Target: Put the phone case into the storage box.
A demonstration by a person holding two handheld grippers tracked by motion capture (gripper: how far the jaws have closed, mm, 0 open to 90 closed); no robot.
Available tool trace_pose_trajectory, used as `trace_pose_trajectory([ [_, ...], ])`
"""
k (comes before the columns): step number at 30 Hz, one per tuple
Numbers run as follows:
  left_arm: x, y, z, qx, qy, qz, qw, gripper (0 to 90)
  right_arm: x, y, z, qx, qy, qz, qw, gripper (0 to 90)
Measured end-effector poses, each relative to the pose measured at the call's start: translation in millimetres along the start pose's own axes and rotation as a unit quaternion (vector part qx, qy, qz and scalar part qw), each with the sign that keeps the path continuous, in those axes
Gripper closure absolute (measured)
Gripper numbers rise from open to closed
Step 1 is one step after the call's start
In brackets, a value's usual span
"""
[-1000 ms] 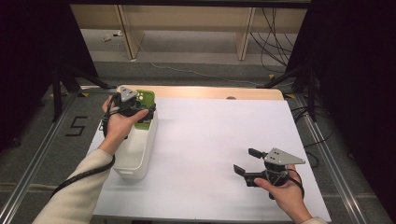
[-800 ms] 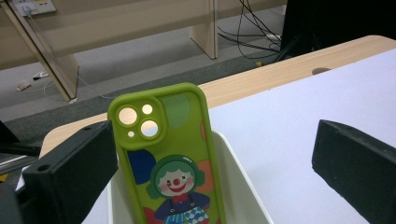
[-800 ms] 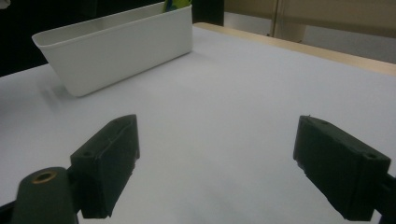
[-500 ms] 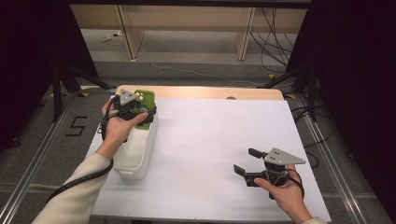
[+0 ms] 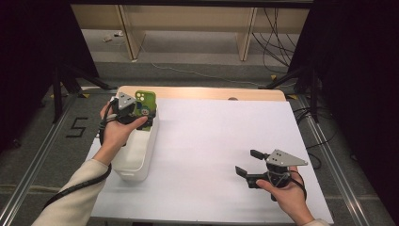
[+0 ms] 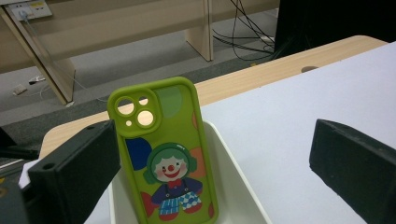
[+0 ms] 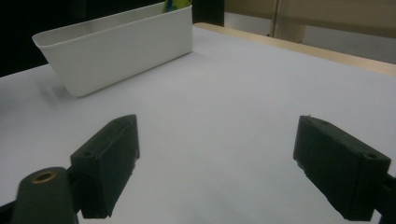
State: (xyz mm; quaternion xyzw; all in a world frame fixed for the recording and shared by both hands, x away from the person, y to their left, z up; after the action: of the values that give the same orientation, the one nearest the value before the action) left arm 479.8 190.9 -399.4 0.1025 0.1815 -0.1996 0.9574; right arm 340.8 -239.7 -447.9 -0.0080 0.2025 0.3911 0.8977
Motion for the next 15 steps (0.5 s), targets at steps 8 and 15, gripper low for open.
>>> trace_pose_trajectory([
  [8, -4.9, -2.4, -1.7, 0.000, -0.003, -0.004, 1.0000, 1.8, -1.2, -0.9, 1.1, 0.003, -0.003, -0.001, 1.0000, 15.6],
  [15, -11.2, -2.8, -2.1, 0.000, -0.006, -0.004, 1.0000, 1.9, -1.6, -0.8, 1.5, 0.002, -0.005, -0.002, 1.0000, 15.6],
])
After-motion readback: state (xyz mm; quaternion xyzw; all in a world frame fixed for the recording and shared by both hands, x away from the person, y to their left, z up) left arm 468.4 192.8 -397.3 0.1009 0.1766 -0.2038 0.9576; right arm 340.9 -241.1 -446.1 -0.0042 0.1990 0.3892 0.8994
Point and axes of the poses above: each handheld gripper's, and its own axes: x roughly forward along the jaws, z roughly out of its top, y roughly to its left, the point moved 2 cm from there along x, roughly forward along the jaws, and after that the axes turned 4 degrees about x, right-handed, at the moved point
